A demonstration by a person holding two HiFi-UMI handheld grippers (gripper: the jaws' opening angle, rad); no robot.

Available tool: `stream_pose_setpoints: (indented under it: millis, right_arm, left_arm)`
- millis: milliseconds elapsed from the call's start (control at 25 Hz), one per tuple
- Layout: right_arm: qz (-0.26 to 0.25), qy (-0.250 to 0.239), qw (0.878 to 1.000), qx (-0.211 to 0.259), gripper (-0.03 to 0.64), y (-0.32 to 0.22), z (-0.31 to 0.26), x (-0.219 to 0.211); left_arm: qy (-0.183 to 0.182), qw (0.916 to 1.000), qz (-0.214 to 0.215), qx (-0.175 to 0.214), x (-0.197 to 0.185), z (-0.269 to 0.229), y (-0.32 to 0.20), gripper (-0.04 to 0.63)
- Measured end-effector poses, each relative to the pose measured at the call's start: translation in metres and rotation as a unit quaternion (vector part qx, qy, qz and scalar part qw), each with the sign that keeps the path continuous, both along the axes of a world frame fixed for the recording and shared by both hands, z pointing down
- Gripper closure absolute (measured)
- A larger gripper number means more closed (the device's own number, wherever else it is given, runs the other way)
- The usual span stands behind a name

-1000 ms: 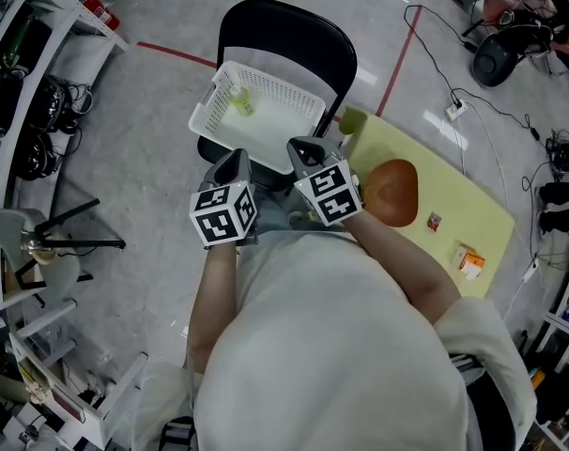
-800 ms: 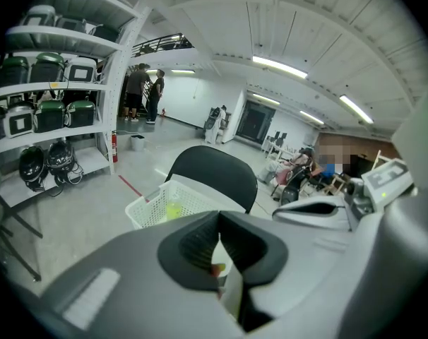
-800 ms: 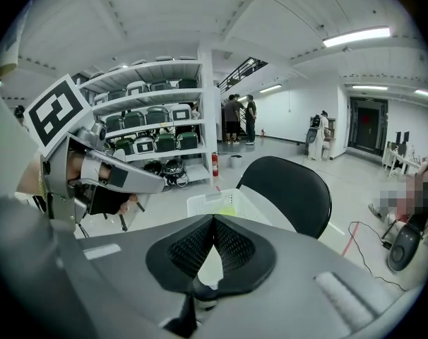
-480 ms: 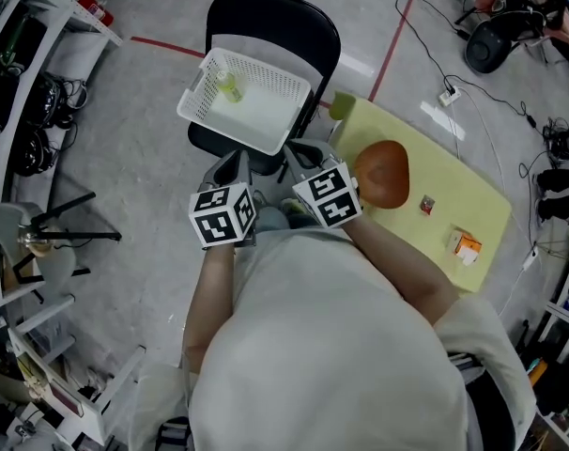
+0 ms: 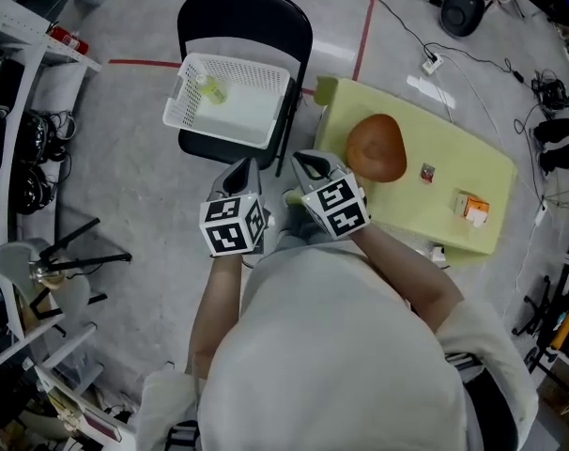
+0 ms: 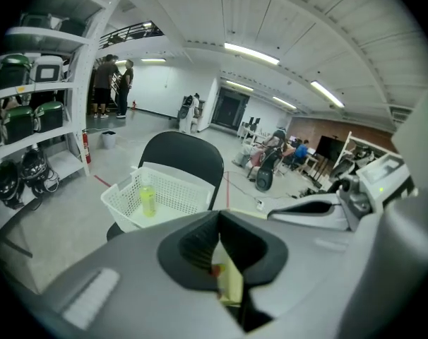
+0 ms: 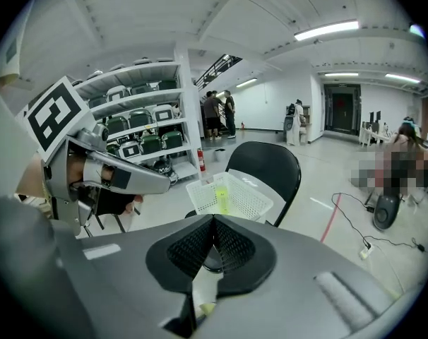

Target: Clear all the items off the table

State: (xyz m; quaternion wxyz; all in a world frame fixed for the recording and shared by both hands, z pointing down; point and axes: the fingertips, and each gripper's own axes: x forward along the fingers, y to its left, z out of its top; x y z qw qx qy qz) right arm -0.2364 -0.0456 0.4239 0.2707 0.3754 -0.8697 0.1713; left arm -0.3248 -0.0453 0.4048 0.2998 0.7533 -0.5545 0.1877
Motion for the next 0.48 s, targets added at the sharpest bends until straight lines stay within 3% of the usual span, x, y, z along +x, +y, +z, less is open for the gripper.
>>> stream_pose_setpoints:
  millis: [480]
  right_arm:
    - [0.116,-0.012,0.993,0.007,0.617,0.080,-0.012,0.035]
  left_arm:
    - [0.000,0.9942,0.107,0.009,0.042,-0.007,0.069,0.586]
